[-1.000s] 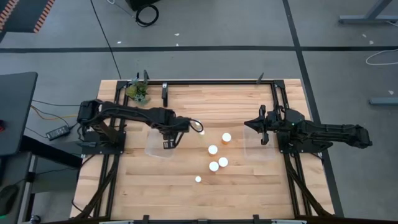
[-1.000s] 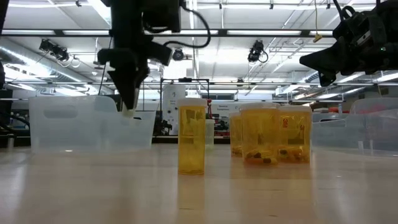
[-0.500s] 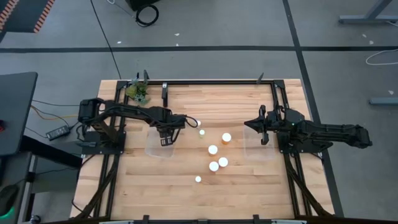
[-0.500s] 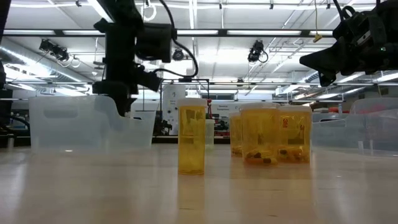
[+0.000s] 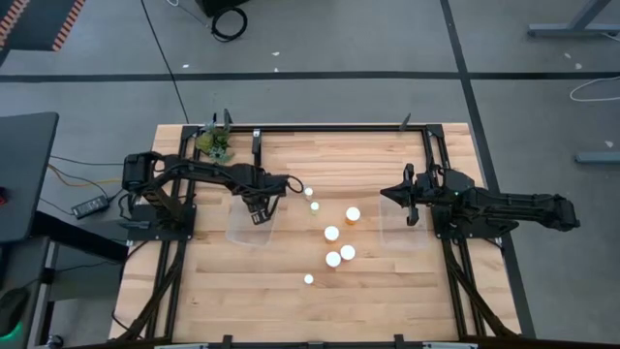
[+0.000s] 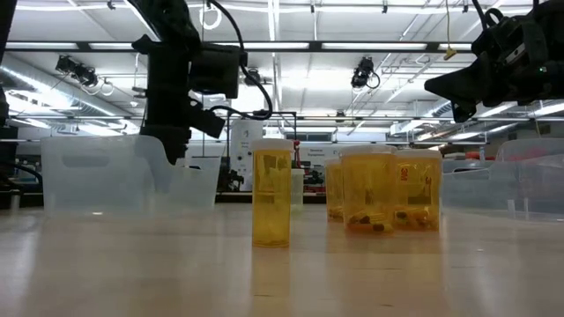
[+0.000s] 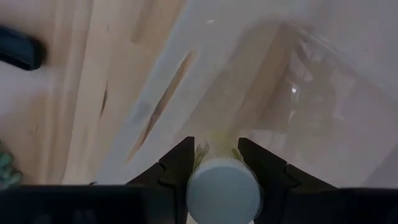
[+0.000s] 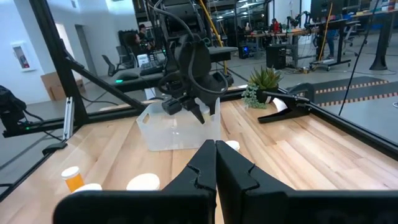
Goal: Pick and place medicine bottles into bin by pill shape (circle, oval)
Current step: Put the yellow tablet bottle into the left transparent bin
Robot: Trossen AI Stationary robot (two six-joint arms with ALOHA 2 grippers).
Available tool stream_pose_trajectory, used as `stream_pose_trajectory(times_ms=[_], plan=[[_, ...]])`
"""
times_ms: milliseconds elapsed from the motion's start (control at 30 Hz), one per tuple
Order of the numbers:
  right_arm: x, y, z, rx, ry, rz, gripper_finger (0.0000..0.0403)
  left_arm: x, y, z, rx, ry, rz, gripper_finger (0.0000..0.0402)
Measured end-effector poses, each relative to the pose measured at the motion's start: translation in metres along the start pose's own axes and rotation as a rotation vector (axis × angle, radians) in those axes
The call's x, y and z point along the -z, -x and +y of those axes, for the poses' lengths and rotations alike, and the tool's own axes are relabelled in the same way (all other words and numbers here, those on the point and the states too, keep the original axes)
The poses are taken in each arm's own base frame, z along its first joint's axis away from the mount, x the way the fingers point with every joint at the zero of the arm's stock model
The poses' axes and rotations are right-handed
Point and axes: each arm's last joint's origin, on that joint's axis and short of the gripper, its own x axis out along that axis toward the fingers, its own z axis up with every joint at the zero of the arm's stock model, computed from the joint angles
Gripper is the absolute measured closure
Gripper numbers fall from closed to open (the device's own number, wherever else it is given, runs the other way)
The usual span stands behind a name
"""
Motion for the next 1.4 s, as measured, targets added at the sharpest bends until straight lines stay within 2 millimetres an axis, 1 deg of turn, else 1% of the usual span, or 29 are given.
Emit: stream_pose_trajectory(times_ms=[200, 533, 733, 867, 1000, 1200, 1400], plan=[[0.0, 0.0, 0.0, 0.0, 0.0, 0.0, 0.0393, 0.0, 0.0, 0.0, 0.0, 0.051, 0.0, 0.0279], [0.0, 0.0, 0.0, 0.0, 0.0, 0.0, 0.0393, 0.0004, -0.0001, 0.0001, -0.001, 0.067, 0.005, 0.0244], [0.0, 0.0, 0.0, 0.0, 0.0, 0.0, 0.0393, 0.0004, -0.0001, 0.0001, -0.001, 0.066, 0.005, 0.0234], [0.0, 0.0, 0.0, 0.0, 0.0, 0.0, 0.0393, 0.0005, 0.0, 0.0002, -0.004, 0.06, 0.005, 0.0232], [0.0, 0.0, 0.0, 0.0, 0.0, 0.0, 0.0393, 0.0005, 0.0001, 0.0012, -0.053, 0.042, -0.006, 0.0232], [0.0, 0.0, 0.0, 0.0, 0.0, 0.0, 0.0393, -0.0002, 0.0008, 0.0012, -0.055, 0.02, -0.008, 0.0232], [0.0, 0.0, 0.0, 0.0, 0.0, 0.0, 0.0393, -0.0075, 0.0089, 0.0011, -0.048, 0.012, -0.039, 0.0232]])
